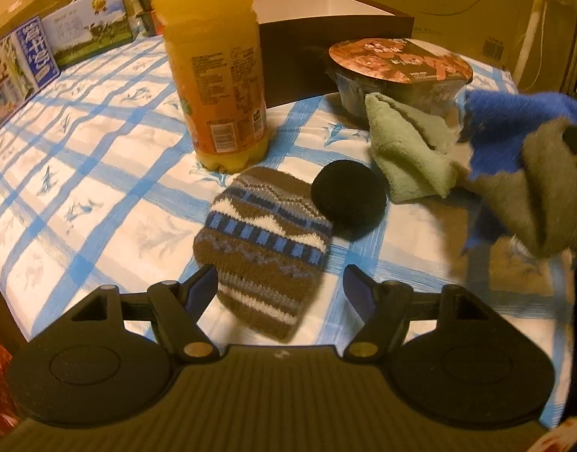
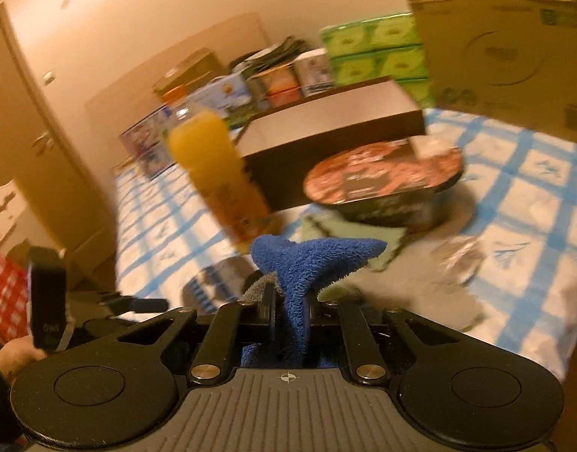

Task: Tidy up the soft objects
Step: 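Lift the blue towel with the right tool while the left tool grasps the striped knit sock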

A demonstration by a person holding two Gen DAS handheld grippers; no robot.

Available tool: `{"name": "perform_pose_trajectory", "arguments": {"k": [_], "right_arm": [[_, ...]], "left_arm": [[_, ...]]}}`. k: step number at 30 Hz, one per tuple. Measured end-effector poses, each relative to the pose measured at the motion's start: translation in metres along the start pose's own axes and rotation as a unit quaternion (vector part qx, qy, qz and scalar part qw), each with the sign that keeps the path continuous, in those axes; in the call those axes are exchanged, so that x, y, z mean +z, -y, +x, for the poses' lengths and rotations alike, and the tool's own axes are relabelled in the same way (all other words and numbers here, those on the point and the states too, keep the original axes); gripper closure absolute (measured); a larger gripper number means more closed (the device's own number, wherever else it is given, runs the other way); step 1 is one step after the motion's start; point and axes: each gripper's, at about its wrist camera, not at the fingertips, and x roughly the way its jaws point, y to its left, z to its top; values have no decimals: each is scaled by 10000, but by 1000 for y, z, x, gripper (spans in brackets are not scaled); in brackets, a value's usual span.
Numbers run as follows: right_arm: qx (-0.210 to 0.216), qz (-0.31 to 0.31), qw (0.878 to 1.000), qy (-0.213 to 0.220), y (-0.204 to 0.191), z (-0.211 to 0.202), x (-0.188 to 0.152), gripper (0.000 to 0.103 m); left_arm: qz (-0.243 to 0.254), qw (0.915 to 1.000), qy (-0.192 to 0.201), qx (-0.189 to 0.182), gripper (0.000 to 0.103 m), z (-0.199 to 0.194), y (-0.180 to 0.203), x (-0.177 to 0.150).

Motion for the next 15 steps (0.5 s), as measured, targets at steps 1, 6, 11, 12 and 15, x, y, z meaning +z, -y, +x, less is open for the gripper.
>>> {"name": "perform_pose_trajectory", "arguments": {"k": [1,6,11,12,15], "right_arm": [[-69,34,10000,3,3,0,1,90],[-266,225,9994,-40,16,3,0,90],[-303,271,9991,-87,22,4,-1,90],[-316,276,9991,-86,22,4,-2,90],[-354,282,9989,-88,23,4,-2,90]], "left_arm": [[80,10000,14,33,32,3,1,1],[559,9983,3,183,32,24,11,2],[922,9952,-7,342,32,39,18,0],[927,9951,-1,342,33,40,17,0],[954,9949,7,319,59,41,13,1]]}}
